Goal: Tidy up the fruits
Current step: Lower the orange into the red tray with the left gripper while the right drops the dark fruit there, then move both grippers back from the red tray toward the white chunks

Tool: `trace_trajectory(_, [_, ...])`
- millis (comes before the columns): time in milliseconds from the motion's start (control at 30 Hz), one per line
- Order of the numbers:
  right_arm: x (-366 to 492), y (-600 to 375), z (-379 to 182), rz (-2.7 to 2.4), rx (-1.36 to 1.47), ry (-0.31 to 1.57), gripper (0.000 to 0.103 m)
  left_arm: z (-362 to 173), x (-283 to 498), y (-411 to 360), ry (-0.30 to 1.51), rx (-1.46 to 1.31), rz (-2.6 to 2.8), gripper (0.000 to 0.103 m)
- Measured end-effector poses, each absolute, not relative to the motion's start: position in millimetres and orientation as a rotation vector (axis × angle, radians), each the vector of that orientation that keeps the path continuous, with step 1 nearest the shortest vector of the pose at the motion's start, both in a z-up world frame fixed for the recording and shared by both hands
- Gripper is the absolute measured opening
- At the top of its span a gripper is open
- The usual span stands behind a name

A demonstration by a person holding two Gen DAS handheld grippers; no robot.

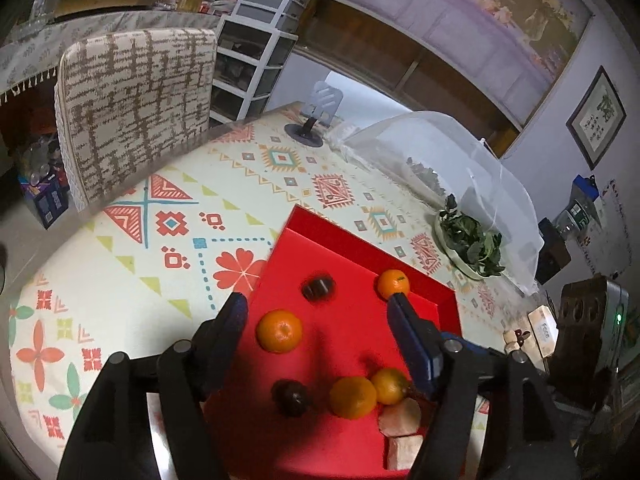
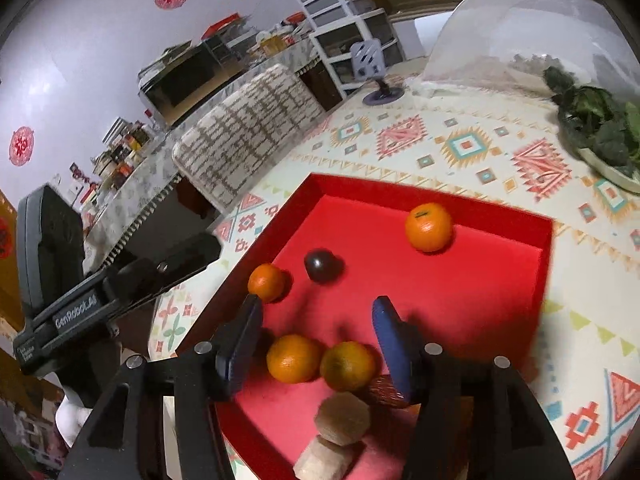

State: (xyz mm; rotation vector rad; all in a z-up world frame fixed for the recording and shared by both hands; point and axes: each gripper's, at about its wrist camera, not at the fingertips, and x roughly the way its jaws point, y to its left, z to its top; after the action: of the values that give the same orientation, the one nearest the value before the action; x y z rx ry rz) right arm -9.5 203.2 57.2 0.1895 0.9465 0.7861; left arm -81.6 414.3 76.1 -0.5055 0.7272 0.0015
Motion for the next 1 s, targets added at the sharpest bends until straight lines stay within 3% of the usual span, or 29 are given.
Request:
trace_trajectory(200, [-16.5,162.5,67.3,0.73,0.239,0.916,0.062,90.9,-96.4,389.1,0.698,-0.44,0.012,0.073])
trace_trajectory(433, [-41.8,125.9,73.4,0.645,0.208,0.869,0.065,105.3,-115.6,340.3,0.661,-0.305,0.064,0.083])
trace_trajectory(800, [-78.2,85.0,69.7,0.522,0.101,0.819,0.066,97.3,-141.1,268.1,0.672,-0.175,0.148,0.087])
trace_trajectory(900, [-86.0,73.9,68.5,0.5,0.083,0.807,0.068,94.7,-143.7,254.7,0.675,-0.149,0.19,0.095])
trace_trajectory(1000, [-91.5,61.9,66.6,0.485,0.082,0.803,0.069,94.8,-145.7,241.8,0.674,-0.124,0.202,0.095])
